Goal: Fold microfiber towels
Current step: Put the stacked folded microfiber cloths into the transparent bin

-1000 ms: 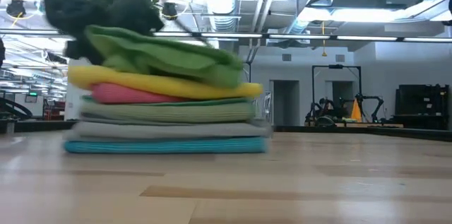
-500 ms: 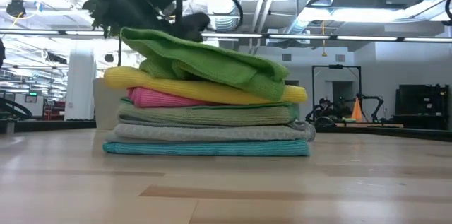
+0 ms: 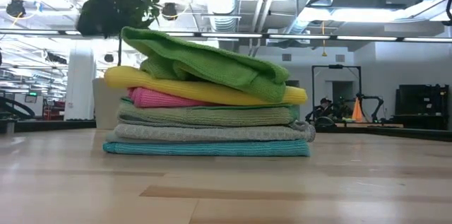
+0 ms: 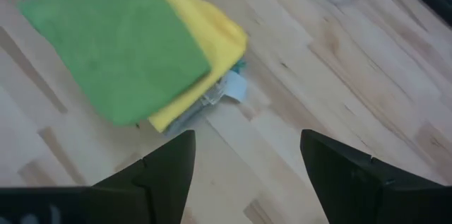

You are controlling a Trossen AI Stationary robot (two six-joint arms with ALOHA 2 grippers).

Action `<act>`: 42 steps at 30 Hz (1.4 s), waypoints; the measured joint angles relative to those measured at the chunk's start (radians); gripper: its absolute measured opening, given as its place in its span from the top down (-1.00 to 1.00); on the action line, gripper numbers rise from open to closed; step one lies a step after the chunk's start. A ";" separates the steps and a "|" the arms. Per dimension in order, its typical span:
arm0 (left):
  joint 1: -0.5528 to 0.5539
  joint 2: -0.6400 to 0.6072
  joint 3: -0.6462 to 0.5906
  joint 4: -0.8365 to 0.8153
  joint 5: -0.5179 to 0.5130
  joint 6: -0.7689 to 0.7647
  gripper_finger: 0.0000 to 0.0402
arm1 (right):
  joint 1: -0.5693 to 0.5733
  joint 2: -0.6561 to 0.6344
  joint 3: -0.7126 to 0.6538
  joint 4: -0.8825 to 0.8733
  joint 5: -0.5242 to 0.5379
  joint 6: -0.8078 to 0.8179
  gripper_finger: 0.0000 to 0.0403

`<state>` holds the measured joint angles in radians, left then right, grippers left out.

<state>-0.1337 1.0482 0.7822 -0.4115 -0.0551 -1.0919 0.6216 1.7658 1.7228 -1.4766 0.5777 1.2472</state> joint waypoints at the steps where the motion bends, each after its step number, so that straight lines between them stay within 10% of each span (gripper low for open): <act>1: -0.044 -0.035 0.001 0.002 -0.056 -0.039 -0.44 | 0.000 -0.030 -0.022 0.008 -0.001 0.003 -0.40; 7: -0.292 -0.079 -0.029 -0.074 -0.387 -0.264 -0.61 | -0.045 -0.299 -0.386 0.372 -0.071 0.058 -0.40; 13: -0.388 0.013 -0.154 0.161 -0.408 -0.431 -0.62 | -0.160 -0.468 -0.878 1.066 -0.231 0.035 -0.40; 18: -0.406 0.099 -0.205 0.229 -0.464 -0.508 -0.62 | -0.228 -0.450 -1.087 1.299 -0.332 0.039 -0.49; 42: -0.519 0.482 -0.267 0.562 -0.622 -0.841 -0.64 | -0.348 -0.076 -1.114 1.821 -0.471 0.002 -0.75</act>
<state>-0.6523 1.5299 0.5152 0.1510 -0.6772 -1.9331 0.2733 1.6896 0.6083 0.3442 0.1066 1.2495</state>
